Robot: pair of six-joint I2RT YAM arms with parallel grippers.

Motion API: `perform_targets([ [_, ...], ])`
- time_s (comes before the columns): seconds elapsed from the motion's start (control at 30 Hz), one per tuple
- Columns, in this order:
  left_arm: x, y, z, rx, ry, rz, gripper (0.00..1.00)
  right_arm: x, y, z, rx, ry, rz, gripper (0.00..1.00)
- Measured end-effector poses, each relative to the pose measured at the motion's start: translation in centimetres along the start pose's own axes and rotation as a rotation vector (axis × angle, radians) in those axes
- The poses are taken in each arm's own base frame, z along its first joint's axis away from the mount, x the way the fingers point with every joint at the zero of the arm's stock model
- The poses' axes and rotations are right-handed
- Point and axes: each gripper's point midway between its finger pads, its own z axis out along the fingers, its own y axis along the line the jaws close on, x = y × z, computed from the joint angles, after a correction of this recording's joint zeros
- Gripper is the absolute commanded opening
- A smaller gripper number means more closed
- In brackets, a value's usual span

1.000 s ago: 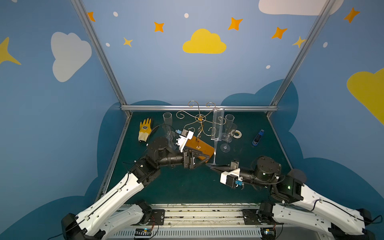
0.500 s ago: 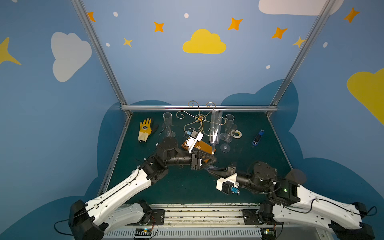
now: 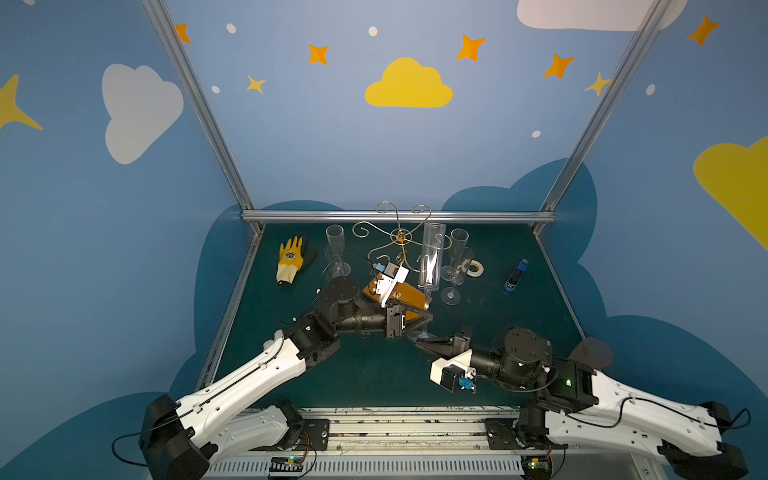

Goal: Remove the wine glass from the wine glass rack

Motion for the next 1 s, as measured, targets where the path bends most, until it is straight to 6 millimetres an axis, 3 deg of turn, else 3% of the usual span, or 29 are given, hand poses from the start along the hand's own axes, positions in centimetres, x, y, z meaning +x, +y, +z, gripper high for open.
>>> perform_targets([
  [0.3, 0.5, 0.5, 0.5, -0.013, 0.019, -0.007, 0.04, 0.0, 0.0, 0.0, 0.003, 0.003, -0.004, 0.0],
  [0.43, 0.4, 0.6, 0.6, -0.016, 0.015, 0.002, 0.03, 0.0, 0.0, 0.0, 0.006, 0.006, -0.005, 0.0],
  [0.47, 0.4, 0.6, 0.6, -0.016, 0.014, 0.002, 0.03, 0.1, -0.1, -0.1, 0.008, 0.008, -0.005, 0.18],
  [0.5, 0.4, 0.6, 0.6, -0.018, 0.012, 0.002, 0.03, 0.0, -0.1, -0.1, 0.011, 0.008, -0.005, 0.46],
  [0.57, 0.3, 0.6, 0.6, -0.022, 0.007, -0.001, 0.03, -0.1, -0.3, -0.3, 0.018, 0.006, -0.009, 0.89],
  [0.87, -0.8, 0.6, -0.8, -0.097, -0.067, 0.117, 0.03, -2.4, -3.1, -3.9, 0.134, -0.096, 0.067, 0.9],
  [1.0, -1.8, 0.5, -2.2, -0.178, -0.104, 0.256, 0.03, -3.6, -6.6, -5.7, 0.249, -0.114, 0.221, 0.9],
])
